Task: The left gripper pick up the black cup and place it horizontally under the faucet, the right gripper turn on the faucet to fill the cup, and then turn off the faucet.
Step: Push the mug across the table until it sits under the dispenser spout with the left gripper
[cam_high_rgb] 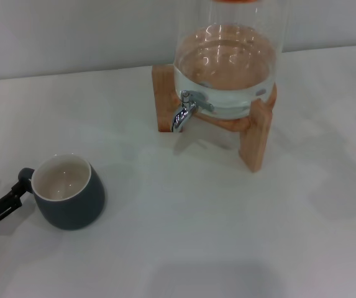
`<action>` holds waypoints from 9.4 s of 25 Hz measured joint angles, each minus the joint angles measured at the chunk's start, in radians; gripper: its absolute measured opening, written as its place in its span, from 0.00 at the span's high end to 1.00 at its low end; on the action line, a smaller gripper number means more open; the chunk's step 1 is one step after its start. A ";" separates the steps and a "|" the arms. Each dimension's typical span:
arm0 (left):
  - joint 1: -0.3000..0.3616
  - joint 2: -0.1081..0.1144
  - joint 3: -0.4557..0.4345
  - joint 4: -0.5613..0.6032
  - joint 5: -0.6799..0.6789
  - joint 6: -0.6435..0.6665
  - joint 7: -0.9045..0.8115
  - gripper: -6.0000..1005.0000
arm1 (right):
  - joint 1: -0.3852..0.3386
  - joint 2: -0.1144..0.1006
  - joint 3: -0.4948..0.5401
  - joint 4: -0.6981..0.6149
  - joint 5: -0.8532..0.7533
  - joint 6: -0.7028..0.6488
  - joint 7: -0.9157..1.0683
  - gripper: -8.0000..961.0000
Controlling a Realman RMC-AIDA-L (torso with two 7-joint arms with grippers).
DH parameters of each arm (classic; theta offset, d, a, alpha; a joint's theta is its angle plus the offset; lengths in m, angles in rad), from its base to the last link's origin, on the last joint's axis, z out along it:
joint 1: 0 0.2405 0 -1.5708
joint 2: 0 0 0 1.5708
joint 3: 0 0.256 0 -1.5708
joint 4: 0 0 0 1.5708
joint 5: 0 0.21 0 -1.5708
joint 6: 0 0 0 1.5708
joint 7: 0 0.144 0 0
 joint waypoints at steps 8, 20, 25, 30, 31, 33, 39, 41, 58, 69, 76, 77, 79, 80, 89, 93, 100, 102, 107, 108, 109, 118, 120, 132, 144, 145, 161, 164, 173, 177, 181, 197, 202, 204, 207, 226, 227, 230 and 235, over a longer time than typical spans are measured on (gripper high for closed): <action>-0.008 -0.001 0.000 0.018 0.024 0.014 0.000 0.14 | 0.001 0.000 0.002 0.000 0.001 0.000 0.000 0.21; -0.027 -0.003 0.000 0.025 0.036 0.026 0.000 0.14 | -0.001 0.000 0.002 0.000 0.003 0.008 0.001 0.21; -0.035 -0.003 0.000 0.025 0.036 0.026 0.000 0.14 | -0.001 0.000 0.003 0.000 0.003 0.008 0.001 0.21; -0.039 -0.003 0.015 0.025 0.036 0.033 0.000 0.14 | -0.003 0.000 0.003 0.001 0.010 0.009 0.001 0.21; -0.040 -0.003 0.023 0.025 0.036 0.039 -0.001 0.14 | -0.005 0.000 0.003 0.002 0.015 0.009 0.001 0.21; -0.043 -0.003 0.044 0.025 0.036 0.058 -0.002 0.14 | -0.009 0.000 0.003 0.002 0.021 0.009 0.001 0.21; -0.049 -0.004 0.055 0.025 0.036 0.080 0.000 0.14 | -0.015 0.000 0.003 0.003 0.025 0.009 0.001 0.21; -0.050 -0.005 0.055 0.025 0.036 0.080 0.000 0.14 | -0.015 0.000 0.003 0.003 0.025 0.009 0.000 0.21; -0.064 -0.005 0.055 0.025 0.036 0.080 -0.006 0.15 | -0.014 0.000 0.003 0.003 0.026 0.013 0.000 0.21; -0.063 -0.004 0.101 0.025 0.036 0.071 -0.002 0.15 | -0.024 0.000 0.003 0.003 0.040 0.023 -0.001 0.21; -0.061 -0.003 0.104 0.026 0.036 0.067 0.000 0.39 | -0.025 0.000 0.003 0.003 0.040 0.026 -0.001 0.21; -0.060 -0.003 0.104 0.026 0.036 0.066 0.000 0.43 | -0.025 0.000 0.003 0.003 0.040 0.026 -0.001 0.21; -0.059 -0.003 0.104 0.026 0.036 0.066 0.000 0.51 | -0.025 0.000 0.003 0.003 0.040 0.026 -0.001 0.21; -0.059 -0.003 0.104 0.026 0.036 0.066 0.000 0.55 | -0.025 0.000 0.003 0.003 0.040 0.026 -0.002 0.21; -0.058 -0.003 0.128 0.027 0.036 0.066 0.000 0.82 | -0.025 0.000 0.003 0.003 0.040 0.027 -0.002 0.21; -0.060 -0.003 0.130 0.026 0.037 0.066 0.000 0.88 | -0.029 0.000 0.003 0.003 0.040 0.029 -0.002 0.21; -0.060 -0.003 0.130 0.026 0.036 0.065 0.000 0.89 | -0.037 0.000 0.004 0.003 0.051 0.033 -0.002 0.21; -0.061 -0.003 0.130 0.026 0.034 0.063 0.000 0.89 | -0.037 0.000 0.004 0.003 0.051 0.034 -0.002 0.21; -0.061 -0.003 0.129 0.033 0.030 0.030 0.000 0.89 | -0.038 0.000 0.005 0.003 0.052 0.034 -0.002 0.21; -0.059 -0.003 0.128 0.037 0.029 0.027 -0.001 0.89 | -0.038 0.000 0.005 0.003 0.052 0.034 -0.002 0.21; -0.054 -0.004 0.128 0.052 0.028 0.021 -0.002 0.89 | -0.038 0.000 0.005 0.003 0.052 0.034 -0.002 0.21; -0.052 -0.007 0.130 0.063 0.016 0.010 -0.003 0.89 | -0.038 0.000 0.005 0.003 0.052 0.034 -0.002 0.21; -0.057 -0.008 0.130 0.061 -0.001 0.009 -0.001 0.89 | -0.038 0.000 0.005 0.003 0.052 0.034 -0.002 0.21; -0.134 -0.008 0.130 0.016 -0.016 0.034 0.000 0.89 | -0.037 0.000 0.005 0.005 0.052 0.049 -0.002 0.21; -0.248 -0.008 0.130 -0.101 -0.026 0.095 0.029 0.89 | -0.040 0.000 0.005 0.015 0.052 0.062 -0.002 0.21; -0.255 -0.008 0.130 -0.109 -0.026 0.098 0.033 0.89 | -0.040 0.000 0.005 0.015 0.052 0.063 -0.002 0.21; -0.336 -0.012 0.130 -0.181 -0.027 0.146 0.051 0.89 | -0.040 0.000 0.005 0.025 0.052 0.095 -0.002 0.21; -0.346 -0.014 0.130 -0.190 -0.027 0.156 0.051 0.89 | -0.040 0.000 0.005 0.025 0.052 0.100 -0.002 0.21; -0.403 -0.017 0.175 -0.230 -0.027 0.159 0.051 0.89 | -0.038 0.000 0.005 0.025 0.052 0.102 -0.002 0.21; -0.414 -0.018 0.197 -0.235 -0.027 0.157 0.045 0.89 | -0.036 0.000 0.005 0.025 0.052 0.102 -0.002 0.21; -0.419 -0.018 0.234 -0.236 -0.027 0.151 0.020 0.89 | -0.035 0.000 0.005 0.025 0.052 0.099 -0.002 0.21; -0.438 -0.017 0.287 -0.205 -0.027 0.208 -0.049 0.89 | -0.031 0.000 0.005 0.029 0.052 0.095 -0.003 0.21; -0.468 -0.021 0.296 -0.219 -0.028 0.235 -0.045 0.89 | -0.030 0.002 0.005 0.040 0.052 0.095 -0.013 0.21; -0.477 -0.023 0.310 -0.219 -0.028 0.243 -0.047 0.89 | -0.031 0.002 0.005 0.041 0.052 0.095 -0.014 0.21; -0.483 -0.025 0.340 -0.220 -0.044 0.246 -0.050 0.89 | -0.033 0.002 0.005 0.041 0.052 0.097 -0.015 0.21; -0.440 -0.017 0.479 -0.203 -0.193 0.247 -0.054 0.89 | -0.039 0.002 0.005 0.042 0.052 0.106 -0.015 0.21; -0.436 -0.017 0.479 -0.200 -0.195 0.247 -0.054 0.89 | -0.039 0.002 0.005 0.042 0.052 0.108 -0.015 0.21; -0.422 -0.017 0.480 -0.176 -0.196 0.247 -0.057 0.89 | -0.039 0.002 0.008 0.042 0.052 0.110 -0.015 0.21; -0.420 -0.016 0.480 -0.170 -0.196 0.247 -0.064 0.88 | -0.039 0.001 0.018 0.042 0.052 0.112 -0.015 0.21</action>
